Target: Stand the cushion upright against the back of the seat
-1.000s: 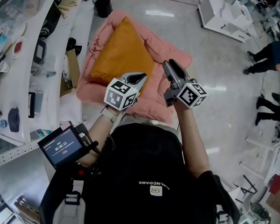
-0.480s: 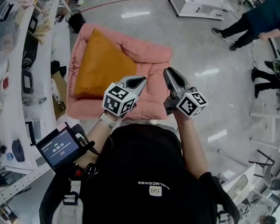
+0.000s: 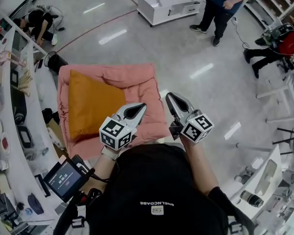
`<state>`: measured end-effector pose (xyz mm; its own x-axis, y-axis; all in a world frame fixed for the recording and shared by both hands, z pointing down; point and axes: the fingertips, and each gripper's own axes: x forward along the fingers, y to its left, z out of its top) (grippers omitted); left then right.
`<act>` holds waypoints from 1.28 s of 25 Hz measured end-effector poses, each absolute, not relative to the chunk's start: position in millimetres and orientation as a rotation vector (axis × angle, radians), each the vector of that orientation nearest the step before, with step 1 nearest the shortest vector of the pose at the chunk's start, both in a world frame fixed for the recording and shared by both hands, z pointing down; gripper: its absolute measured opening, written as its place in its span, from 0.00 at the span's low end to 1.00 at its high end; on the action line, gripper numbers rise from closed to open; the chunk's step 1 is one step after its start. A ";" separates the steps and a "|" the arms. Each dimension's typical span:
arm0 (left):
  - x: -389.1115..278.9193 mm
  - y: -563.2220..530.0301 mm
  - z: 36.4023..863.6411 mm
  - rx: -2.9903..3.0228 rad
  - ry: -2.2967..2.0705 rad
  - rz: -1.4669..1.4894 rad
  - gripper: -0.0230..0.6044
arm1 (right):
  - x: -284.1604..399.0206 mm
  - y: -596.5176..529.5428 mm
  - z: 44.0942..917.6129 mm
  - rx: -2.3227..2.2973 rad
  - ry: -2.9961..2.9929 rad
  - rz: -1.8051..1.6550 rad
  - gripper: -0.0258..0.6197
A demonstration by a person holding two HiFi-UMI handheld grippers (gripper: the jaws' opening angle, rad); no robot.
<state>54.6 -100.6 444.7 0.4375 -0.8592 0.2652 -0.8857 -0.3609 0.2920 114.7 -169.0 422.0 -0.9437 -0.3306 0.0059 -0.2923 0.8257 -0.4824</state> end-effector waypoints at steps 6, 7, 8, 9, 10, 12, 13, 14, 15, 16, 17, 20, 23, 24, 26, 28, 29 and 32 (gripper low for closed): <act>71.7 -113.5 432.4 2.397 -1.421 0.063 0.06 | 146.2 -175.1 411.8 -0.610 2.925 -0.660 0.06; 73.7 -115.4 433.0 2.401 -1.415 0.076 0.06 | 150.8 -175.2 412.5 -0.626 2.923 -0.653 0.05; 75.4 -117.8 434.0 2.407 -1.409 0.092 0.06 | 155.0 -175.9 414.2 -0.643 2.919 -0.649 0.05; 76.9 -120.3 434.8 2.414 -1.402 0.105 0.06 | 158.8 -177.3 416.4 -0.660 2.913 -0.651 0.05; 78.8 -122.1 435.3 2.423 -1.395 0.111 0.06 | 162.7 -178.4 418.8 -0.675 2.906 -0.656 0.05; 83.7 -122.1 435.1 2.434 -1.379 0.104 0.06 | 170.3 -178.1 423.0 -0.701 2.897 -0.672 0.05; 86.0 -121.2 434.6 2.438 -1.375 0.097 0.06 | 173.3 -176.9 424.3 -0.710 2.895 -0.675 0.05; 87.9 -120.6 434.1 2.441 -1.372 0.092 0.06 | 175.3 -175.7 425.4 -0.714 2.895 -0.673 0.05; 89.4 -120.4 433.5 2.445 -1.369 0.089 0.06 | 176.4 -174.7 426.1 -0.715 2.895 -0.668 0.05; 90.7 -120.4 432.9 2.447 -1.365 0.086 0.06 | 176.7 -174.0 426.2 -0.714 2.896 -0.663 0.05; 91.9 -120.4 432.4 2.448 -1.360 0.085 0.06 | 176.6 -173.4 425.9 -0.713 2.897 -0.661 0.05; 97.5 -119.8 430.9 2.444 -1.332 0.074 0.06 | 177.5 -172.0 423.0 -0.718 2.897 -0.659 0.05; 102.3 -119.3 429.6 2.448 -1.317 0.065 0.06 | 180.6 -173.4 419.8 -0.748 2.887 -0.617 0.05; 103.0 -119.2 429.6 2.451 -1.315 0.065 0.06 | 181.3 -174.2 419.8 -0.751 2.882 -0.607 0.05; 103.5 -119.0 429.8 2.454 -1.314 0.059 0.06 | 181.5 -174.6 420.3 -0.745 2.878 -0.602 0.05; 103.6 -118.5 429.1 2.456 -1.314 0.050 0.06 | 179.8 -173.4 418.9 -0.753 2.897 -0.582 0.05; 103.9 -118.3 428.4 2.459 -1.314 0.047 0.06 | 178.7 -172.7 418.7 -0.757 2.909 -0.570 0.05; 105.7 -117.3 426.1 2.471 -1.307 0.035 0.06 | 175.4 -171.8 422.4 -0.742 2.926 -0.571 0.05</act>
